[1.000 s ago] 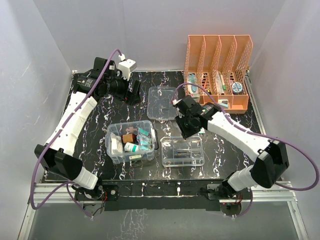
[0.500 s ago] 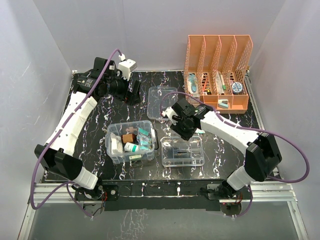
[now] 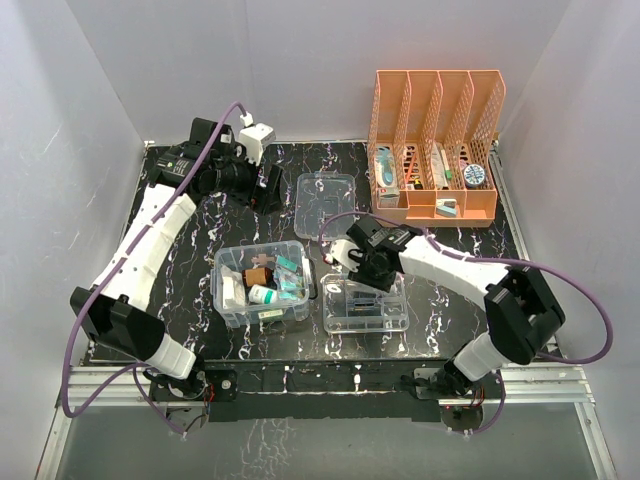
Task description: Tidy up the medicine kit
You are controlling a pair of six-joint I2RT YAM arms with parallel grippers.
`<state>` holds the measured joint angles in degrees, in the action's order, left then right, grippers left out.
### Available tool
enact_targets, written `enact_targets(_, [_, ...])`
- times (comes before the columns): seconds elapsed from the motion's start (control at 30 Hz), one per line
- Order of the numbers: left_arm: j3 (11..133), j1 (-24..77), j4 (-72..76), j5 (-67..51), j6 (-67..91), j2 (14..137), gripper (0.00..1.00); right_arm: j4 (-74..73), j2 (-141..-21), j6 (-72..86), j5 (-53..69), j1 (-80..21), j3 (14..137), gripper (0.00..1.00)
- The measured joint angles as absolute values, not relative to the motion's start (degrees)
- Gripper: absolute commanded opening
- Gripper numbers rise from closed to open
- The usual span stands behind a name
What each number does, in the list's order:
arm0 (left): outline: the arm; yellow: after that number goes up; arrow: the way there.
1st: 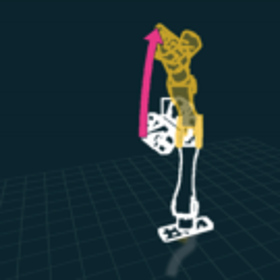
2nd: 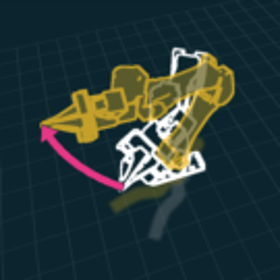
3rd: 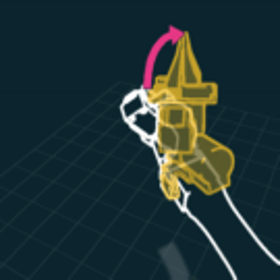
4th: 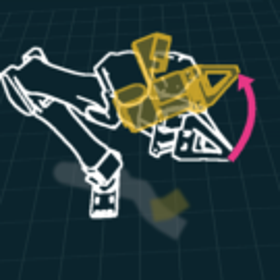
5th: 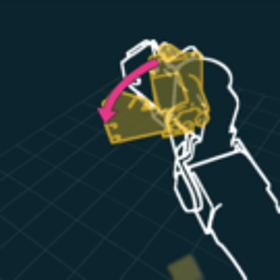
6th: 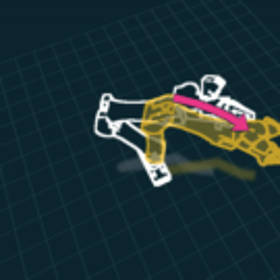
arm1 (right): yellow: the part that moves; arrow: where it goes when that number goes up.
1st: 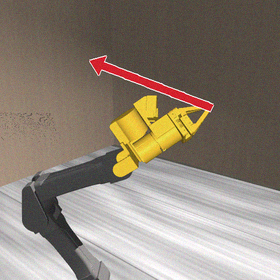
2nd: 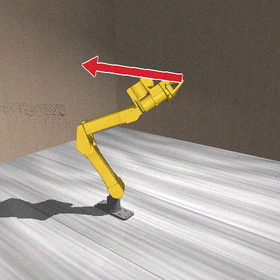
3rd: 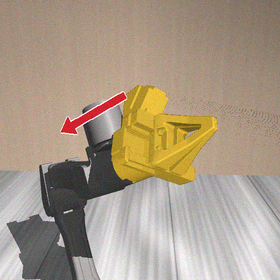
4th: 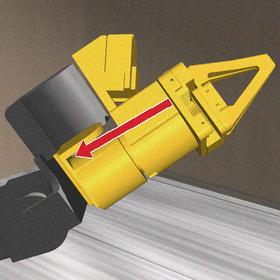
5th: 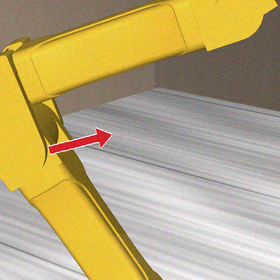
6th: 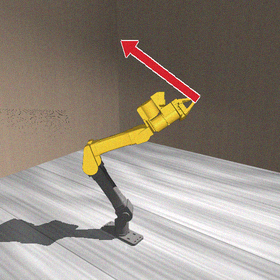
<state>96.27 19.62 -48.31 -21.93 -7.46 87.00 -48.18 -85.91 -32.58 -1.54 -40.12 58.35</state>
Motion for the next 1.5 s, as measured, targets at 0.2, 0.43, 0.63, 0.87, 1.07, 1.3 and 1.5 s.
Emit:
enact_targets(0.2, [95.4, 19.6, -48.2, -22.2, -7.7, 87.0, 0.99, -45.2, -89.3, -34.3, -2.8, -40.1, 58.2, 0.07])
enact_targets(0.43, [94.6, 19.6, -48.1, -22.4, -8.1, 86.9, 0.99, -43.4, -91.2, -34.7, -4.6, -39.5, 58.2, 0.27])
enact_targets(0.63, [94.6, 19.6, -48.1, -22.6, -8.5, 86.9, 0.98, -43.2, -91.4, -34.7, -5.6, -38.5, 58.2, 0.43])
enact_targets(0.87, [94.6, 19.6, -48.1, -23.2, -8.5, 86.9, 0.98, -43.3, -91.1, -34.6, -5.4, -38.3, 58.2, 0.48])
enact_targets(1.07, [94.6, 19.6, -48.1, -23.3, -8.5, 86.9, 0.98, -44.0, -88.3, -34.1, -3.8, -38.2, 58.3, 0.49])
enact_targets(1.3, [94.6, 19.6, -48.1, -23.3, -8.5, 86.9, 0.99, -46.7, -78.4, -31.3, -4.0, -38.2, 63.0, 0.61])
enact_targets(1.5, [95.2, 19.6, -48.0, -21.0, -7.2, 87.1, 0.99, -42.7, -73.1, -20.5, -8.4, -31.0, 68.1, 0.46])
